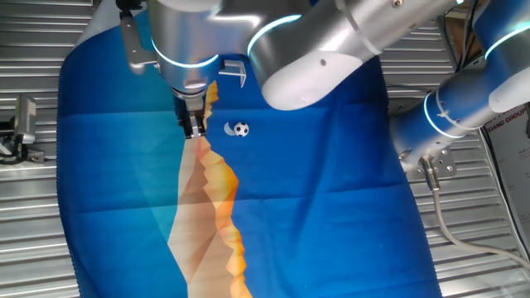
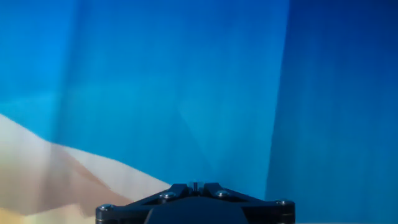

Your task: Push the soccer ball into the goal

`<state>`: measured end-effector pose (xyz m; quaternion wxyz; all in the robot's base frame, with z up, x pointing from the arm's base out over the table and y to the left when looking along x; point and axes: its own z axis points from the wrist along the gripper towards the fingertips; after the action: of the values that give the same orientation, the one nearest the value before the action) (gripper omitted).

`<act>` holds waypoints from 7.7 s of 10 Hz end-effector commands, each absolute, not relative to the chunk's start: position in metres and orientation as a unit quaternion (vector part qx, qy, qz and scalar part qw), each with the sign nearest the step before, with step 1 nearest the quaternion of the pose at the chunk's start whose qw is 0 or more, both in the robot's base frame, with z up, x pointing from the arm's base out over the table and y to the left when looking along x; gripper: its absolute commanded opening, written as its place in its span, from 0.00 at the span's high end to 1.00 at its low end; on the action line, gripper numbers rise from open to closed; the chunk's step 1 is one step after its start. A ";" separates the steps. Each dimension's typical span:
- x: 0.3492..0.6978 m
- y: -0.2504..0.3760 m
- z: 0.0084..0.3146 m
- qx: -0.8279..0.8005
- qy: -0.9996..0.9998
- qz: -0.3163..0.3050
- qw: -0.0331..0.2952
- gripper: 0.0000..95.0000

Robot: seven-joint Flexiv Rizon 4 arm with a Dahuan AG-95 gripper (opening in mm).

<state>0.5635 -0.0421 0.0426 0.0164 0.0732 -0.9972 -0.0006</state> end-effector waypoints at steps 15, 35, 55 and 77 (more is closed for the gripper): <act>0.411 -0.031 0.063 0.054 -0.998 -0.005 0.015 1.00; 0.410 -0.040 0.026 0.072 -0.997 -0.010 -0.018 1.00; 0.437 -0.008 0.024 0.048 -0.999 -0.013 -0.021 1.00; 0.483 -0.005 0.014 0.051 -0.998 -0.013 -0.016 1.00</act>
<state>0.4818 -0.0066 0.0156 -0.0162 0.0507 -0.9985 -0.0133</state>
